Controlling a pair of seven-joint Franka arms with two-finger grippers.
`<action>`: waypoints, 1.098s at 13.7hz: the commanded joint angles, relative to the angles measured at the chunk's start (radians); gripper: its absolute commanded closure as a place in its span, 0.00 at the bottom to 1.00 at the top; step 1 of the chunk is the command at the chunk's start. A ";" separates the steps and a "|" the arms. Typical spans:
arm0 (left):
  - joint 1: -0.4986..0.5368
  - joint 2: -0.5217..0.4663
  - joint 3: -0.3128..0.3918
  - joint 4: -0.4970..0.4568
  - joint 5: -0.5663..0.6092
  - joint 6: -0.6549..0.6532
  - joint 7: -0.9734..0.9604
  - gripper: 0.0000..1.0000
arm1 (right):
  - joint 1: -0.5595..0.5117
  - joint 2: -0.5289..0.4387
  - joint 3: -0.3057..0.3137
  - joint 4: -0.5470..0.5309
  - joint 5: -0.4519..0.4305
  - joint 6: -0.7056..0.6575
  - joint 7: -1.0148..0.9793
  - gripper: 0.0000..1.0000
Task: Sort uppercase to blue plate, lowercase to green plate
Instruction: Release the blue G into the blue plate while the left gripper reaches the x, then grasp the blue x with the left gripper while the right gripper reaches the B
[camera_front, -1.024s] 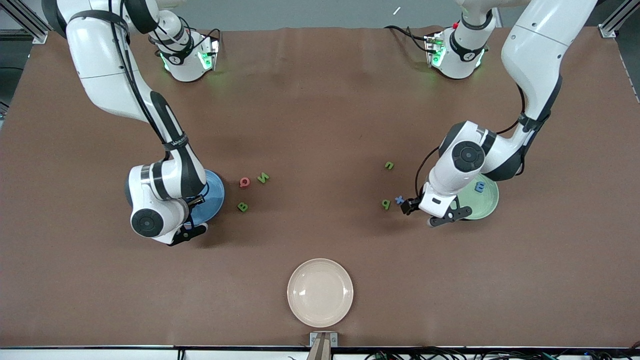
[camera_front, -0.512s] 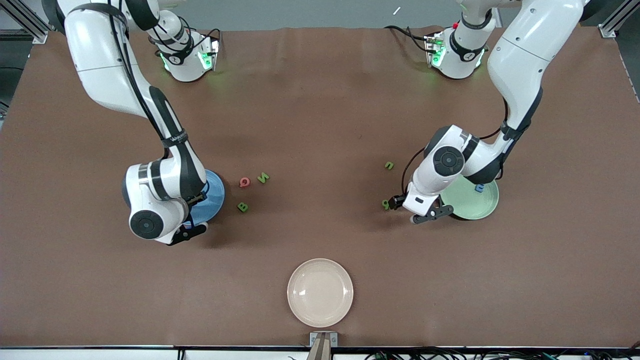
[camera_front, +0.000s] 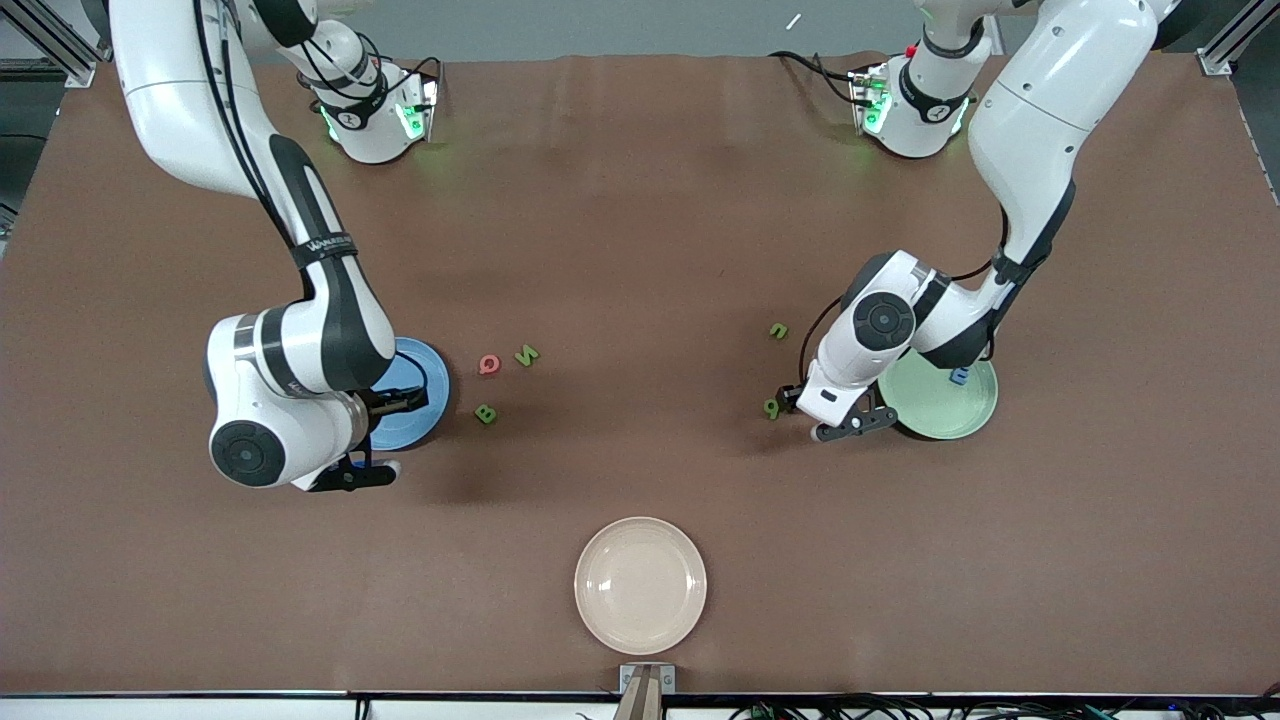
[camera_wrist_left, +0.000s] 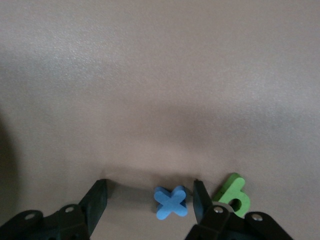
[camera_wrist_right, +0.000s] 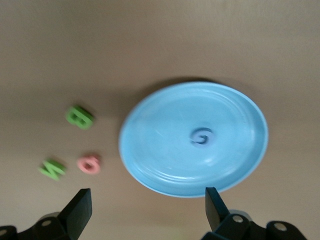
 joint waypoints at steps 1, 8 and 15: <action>-0.016 -0.002 0.003 0.000 0.025 -0.007 -0.026 0.34 | 0.084 -0.012 -0.002 0.010 0.015 0.077 0.249 0.00; -0.024 0.012 0.003 0.000 0.025 -0.007 -0.026 0.66 | 0.144 -0.016 -0.004 -0.099 0.023 0.291 0.552 0.00; -0.001 -0.036 0.002 -0.029 0.026 -0.028 -0.018 0.97 | 0.081 -0.119 0.001 -0.414 0.028 0.672 0.602 0.01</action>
